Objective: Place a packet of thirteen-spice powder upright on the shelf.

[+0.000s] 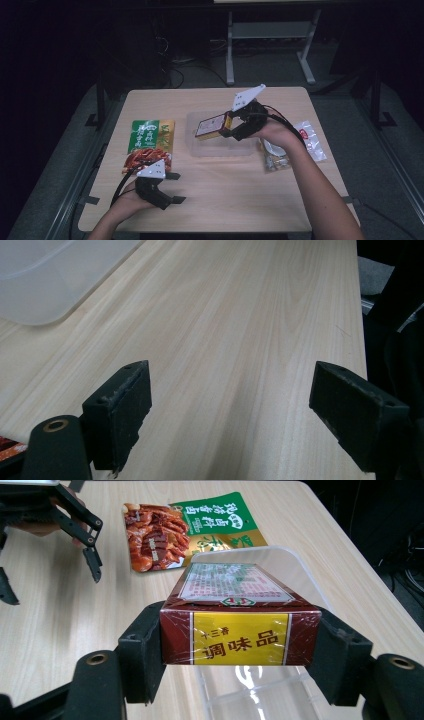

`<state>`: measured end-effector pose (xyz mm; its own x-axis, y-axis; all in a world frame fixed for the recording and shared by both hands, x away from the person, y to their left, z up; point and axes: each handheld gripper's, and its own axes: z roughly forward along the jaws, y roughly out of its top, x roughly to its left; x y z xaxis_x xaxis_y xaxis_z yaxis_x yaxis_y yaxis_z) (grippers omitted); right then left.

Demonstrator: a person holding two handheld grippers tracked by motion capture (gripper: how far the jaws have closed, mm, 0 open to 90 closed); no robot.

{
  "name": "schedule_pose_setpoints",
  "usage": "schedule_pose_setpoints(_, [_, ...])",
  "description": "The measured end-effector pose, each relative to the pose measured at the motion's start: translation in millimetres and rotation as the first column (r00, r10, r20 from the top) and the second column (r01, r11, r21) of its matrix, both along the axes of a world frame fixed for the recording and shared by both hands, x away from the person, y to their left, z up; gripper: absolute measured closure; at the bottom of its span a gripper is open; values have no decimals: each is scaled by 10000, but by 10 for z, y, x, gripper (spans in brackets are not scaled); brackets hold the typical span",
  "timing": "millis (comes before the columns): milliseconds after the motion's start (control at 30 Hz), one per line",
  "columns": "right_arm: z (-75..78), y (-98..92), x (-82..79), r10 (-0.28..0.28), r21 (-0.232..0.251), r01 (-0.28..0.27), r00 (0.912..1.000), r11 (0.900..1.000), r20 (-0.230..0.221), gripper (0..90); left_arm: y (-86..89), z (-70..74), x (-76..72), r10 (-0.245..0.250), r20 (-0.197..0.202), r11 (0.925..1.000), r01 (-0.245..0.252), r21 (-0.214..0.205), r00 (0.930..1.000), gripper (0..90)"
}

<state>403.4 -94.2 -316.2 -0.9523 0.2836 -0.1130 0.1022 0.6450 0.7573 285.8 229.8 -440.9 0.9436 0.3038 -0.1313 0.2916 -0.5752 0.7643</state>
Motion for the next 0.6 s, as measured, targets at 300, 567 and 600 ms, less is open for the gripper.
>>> schedule_pose_setpoints(300, [-9, 212, 225, 224, -376, -221, 9997, 9990, 80, 317, 12, -3, -7, 55, -124, 9998, -57, -183, 9999, 167])
schedule_pose_setpoints(567, [-80, 340, 357, 360, -521, -362, 9993, 9980, -54, 316, 4, 2, -21, -55, -174, 9995, 49, -311, 9998, 167])
schedule_pose_setpoints(600, [-87, 348, 362, 235, -532, -243, 9996, 9983, -156, 316, 4, 0, -20, -56, -174, 9995, 50, -314, 9998, 167])
